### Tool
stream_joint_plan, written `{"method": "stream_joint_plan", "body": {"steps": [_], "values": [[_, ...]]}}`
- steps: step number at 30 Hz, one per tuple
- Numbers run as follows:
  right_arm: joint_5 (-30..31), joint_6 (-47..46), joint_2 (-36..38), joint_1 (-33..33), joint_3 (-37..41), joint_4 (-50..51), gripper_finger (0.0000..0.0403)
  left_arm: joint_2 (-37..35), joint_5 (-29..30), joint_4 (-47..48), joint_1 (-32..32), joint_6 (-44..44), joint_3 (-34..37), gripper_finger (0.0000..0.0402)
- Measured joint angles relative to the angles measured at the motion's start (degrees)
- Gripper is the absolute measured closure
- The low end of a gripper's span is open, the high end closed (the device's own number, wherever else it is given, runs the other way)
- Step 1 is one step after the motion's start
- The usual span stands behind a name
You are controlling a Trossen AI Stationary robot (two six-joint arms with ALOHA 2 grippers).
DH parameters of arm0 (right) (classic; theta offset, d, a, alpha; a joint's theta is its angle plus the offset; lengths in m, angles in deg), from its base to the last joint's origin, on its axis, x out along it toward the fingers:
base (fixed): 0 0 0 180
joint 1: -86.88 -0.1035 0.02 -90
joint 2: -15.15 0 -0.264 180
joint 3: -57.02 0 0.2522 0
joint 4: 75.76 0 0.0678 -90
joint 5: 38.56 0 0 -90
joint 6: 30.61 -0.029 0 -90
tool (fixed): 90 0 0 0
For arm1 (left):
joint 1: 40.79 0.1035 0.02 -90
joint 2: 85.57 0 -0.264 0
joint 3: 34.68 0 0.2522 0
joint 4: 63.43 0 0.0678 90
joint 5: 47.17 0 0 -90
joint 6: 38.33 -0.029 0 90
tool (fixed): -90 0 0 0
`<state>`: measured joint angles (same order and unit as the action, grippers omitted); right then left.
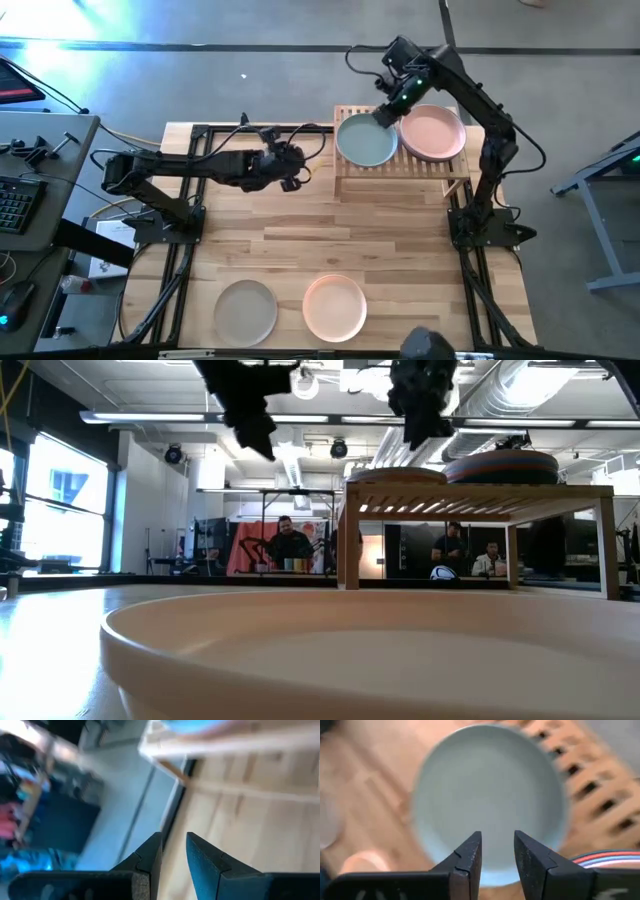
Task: Place and stack plates onto a shelf
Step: Stack the light orange plate on top of the light blue plate on the shelf
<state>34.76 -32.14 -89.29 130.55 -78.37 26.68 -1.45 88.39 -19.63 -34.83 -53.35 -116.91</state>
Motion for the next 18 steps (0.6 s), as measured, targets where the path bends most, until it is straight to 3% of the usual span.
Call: {"method": "stream_joint_plan", "body": {"steps": [3,10,18], "values": [[-1.8,0.0,0.0,-3.3,-1.2,1.4,0.0311,0.0,-0.5,8.8,0.0,9.3,0.0,0.0323],[-3.2,0.3,0.1,-14.1,0.2,1.4,0.0311,0.0,-8.6,22.5,0.0,30.2,0.0,0.0323],[-1.6,-1.3,0.1,-27.2,5.5,1.3,0.0311,0.0,-18.5,31.3,-0.7,42.3,0.0,0.0323]]}}
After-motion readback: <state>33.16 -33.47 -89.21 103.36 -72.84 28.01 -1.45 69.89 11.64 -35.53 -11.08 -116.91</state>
